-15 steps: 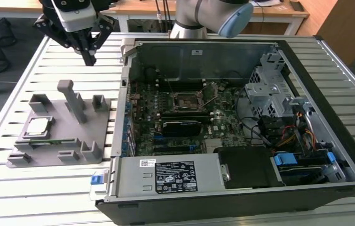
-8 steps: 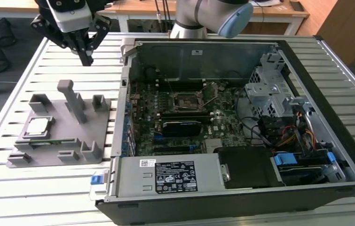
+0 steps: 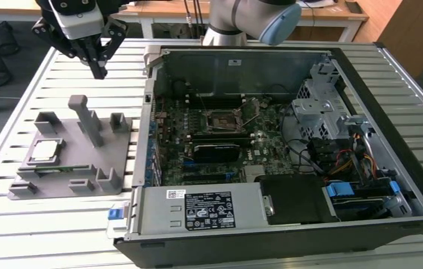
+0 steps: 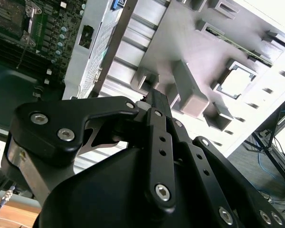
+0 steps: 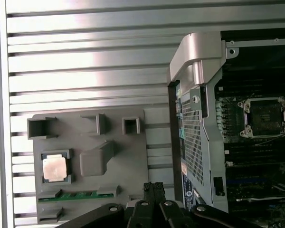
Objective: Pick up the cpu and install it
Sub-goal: 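Reach for the cpu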
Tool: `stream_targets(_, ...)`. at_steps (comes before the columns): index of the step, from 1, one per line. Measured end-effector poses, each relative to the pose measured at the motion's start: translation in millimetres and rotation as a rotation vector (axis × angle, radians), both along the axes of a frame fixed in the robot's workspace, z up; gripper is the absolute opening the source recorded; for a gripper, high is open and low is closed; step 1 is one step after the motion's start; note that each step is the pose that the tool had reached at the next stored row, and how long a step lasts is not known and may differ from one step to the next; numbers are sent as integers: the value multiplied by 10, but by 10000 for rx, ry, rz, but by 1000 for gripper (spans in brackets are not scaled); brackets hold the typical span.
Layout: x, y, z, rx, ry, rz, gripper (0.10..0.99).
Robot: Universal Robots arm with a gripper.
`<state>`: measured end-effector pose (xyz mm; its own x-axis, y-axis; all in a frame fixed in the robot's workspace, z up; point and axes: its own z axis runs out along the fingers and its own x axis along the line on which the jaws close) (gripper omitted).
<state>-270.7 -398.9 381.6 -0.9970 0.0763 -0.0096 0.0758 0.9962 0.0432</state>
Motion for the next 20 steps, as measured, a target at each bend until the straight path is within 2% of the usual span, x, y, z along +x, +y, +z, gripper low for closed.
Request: stream_targets(20,-146,0,-23,0,87,0,106)
